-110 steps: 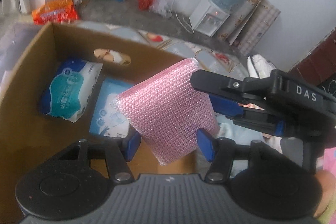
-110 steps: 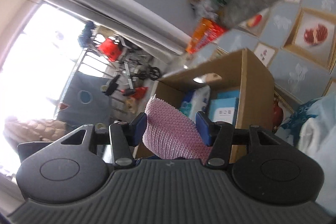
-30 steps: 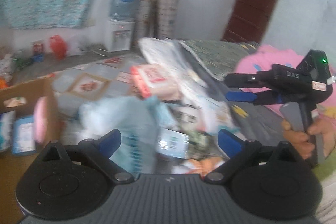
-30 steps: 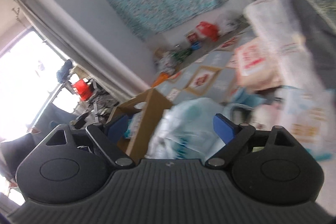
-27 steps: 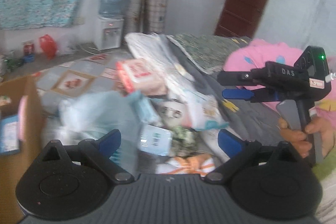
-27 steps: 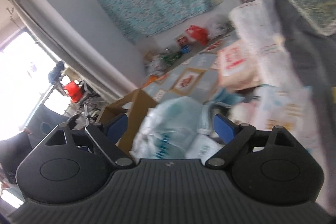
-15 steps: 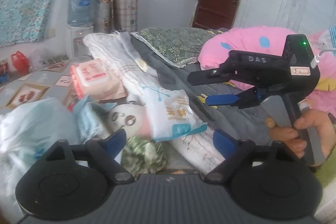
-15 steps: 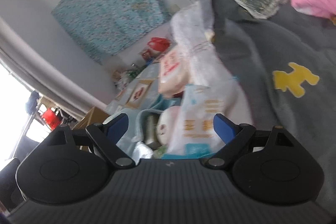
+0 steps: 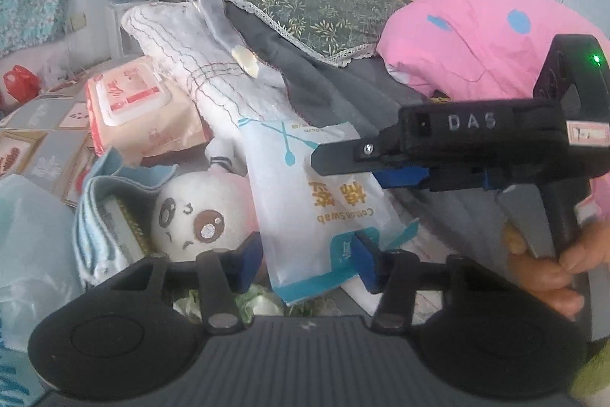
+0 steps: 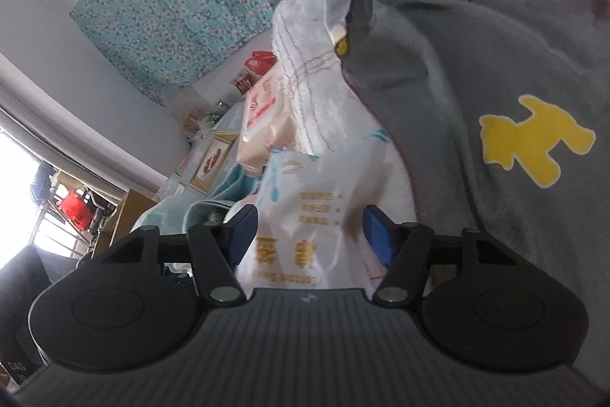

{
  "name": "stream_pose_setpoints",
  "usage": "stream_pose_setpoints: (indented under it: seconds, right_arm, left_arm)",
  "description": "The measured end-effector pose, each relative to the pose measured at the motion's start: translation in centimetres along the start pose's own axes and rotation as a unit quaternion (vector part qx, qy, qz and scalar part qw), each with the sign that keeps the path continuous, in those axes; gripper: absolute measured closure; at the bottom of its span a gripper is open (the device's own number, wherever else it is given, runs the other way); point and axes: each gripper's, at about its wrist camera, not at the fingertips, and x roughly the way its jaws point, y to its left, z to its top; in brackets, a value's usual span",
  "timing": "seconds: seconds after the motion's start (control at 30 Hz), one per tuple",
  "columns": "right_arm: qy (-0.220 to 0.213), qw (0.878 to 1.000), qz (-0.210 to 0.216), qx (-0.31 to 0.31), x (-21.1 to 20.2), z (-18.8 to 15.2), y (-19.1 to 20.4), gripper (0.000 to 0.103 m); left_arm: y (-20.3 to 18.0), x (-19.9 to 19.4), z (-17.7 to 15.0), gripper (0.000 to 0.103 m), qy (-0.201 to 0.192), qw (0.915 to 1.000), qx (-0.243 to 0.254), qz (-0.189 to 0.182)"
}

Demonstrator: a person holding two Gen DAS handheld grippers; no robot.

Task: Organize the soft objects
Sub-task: 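Close both grippers on the white cotton-swab bag and lift it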

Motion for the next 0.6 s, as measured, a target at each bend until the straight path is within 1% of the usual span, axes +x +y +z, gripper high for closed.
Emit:
stream_pose_setpoints:
  seconds: [0.07,0.1,0.17,0.2,0.27,0.47,0.6]
  right_arm:
    - [-0.007,1.000,-0.003,-0.008,0.1,-0.1,-0.1,0.054]
    - [-0.008,1.000,-0.001,-0.010,0.0,-0.2,-0.1,0.059]
    - [-0.011,1.000,0.001,-0.015,0.0,-0.4,0.1,0.066]
    - [-0.013,1.000,0.001,-0.018,-0.1,-0.4,0.2,0.069]
    - [-0.016,1.000,0.001,-0.023,-0.4,-0.5,0.6,0.072]
    - [-0.025,0.999,0.011,-0.031,-2.0,-0.9,2.4,0.075]
    - [-0.032,0.999,0.026,-0.036,-3.8,-1.5,4.2,0.075]
  left_arm:
    - [0.0,0.3,0.2,0.051,-0.001,1.0000,0.000,-0.004]
    - [0.0,0.5,0.3,0.051,-0.001,1.0000,-0.001,-0.006]
    - [0.0,0.7,0.5,0.053,0.001,0.9999,-0.007,-0.012]
    - [0.1,0.8,0.5,0.056,0.001,0.9998,-0.012,-0.018]
    - [0.1,0.6,0.5,0.056,0.001,0.9995,-0.019,-0.023]
    - [-0.3,-1.4,0.1,0.058,-0.017,0.9991,-0.020,-0.033]
    - [-0.6,-4.2,-0.4,0.062,-0.038,0.9984,-0.021,-0.038]
